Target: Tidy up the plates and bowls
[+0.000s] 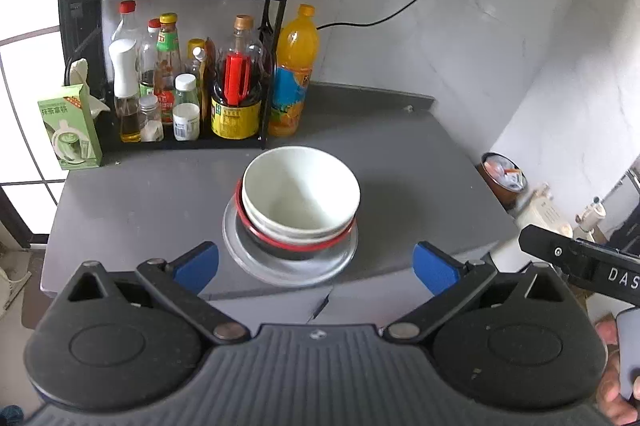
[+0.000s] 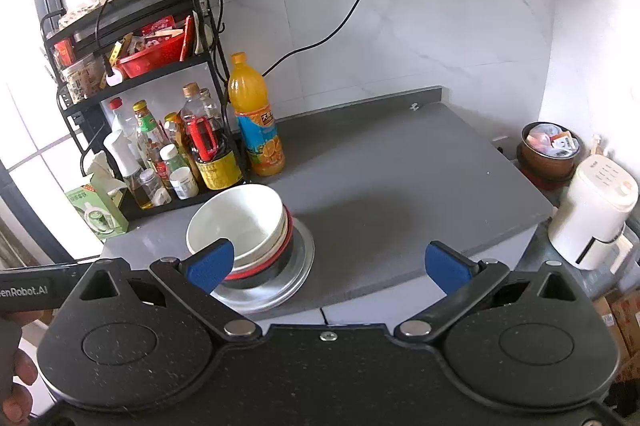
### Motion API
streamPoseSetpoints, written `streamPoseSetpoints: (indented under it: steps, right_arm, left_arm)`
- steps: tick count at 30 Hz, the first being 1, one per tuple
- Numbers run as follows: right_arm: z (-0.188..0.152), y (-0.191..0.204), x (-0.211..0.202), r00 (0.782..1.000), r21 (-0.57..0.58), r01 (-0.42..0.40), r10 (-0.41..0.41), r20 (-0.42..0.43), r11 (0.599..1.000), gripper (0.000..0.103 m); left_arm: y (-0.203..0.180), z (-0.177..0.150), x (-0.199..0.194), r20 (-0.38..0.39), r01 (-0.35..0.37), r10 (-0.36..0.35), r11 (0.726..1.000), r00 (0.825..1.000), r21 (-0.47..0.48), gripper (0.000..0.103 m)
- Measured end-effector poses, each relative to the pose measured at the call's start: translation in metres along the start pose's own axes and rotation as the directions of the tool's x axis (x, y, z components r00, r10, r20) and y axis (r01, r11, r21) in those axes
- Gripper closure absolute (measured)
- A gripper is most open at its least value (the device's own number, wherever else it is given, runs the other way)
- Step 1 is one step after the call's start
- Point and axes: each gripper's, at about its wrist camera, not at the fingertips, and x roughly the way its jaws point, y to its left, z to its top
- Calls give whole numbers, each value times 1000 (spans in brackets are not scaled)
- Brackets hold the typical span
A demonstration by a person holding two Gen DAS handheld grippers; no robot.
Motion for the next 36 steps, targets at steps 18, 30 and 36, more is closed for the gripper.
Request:
streamPoseSetpoints:
  steps: [18, 30, 36]
  right_arm:
    - [-42, 17, -56, 999, 22, -43, 43, -4, 999, 0]
    - [-57, 26, -69, 998, 16, -58, 58, 2, 998, 0]
    - [-58, 31, -71, 998, 5, -59, 59, 9, 998, 0]
  left_arm:
    - [25, -42, -52, 7, -2, 1, 997, 1000, 79, 1]
    - [36, -55, -72, 21, -13, 12, 996, 1000, 91, 1]
    - [38, -57, -74, 23, -12, 9, 995, 1000, 103, 1]
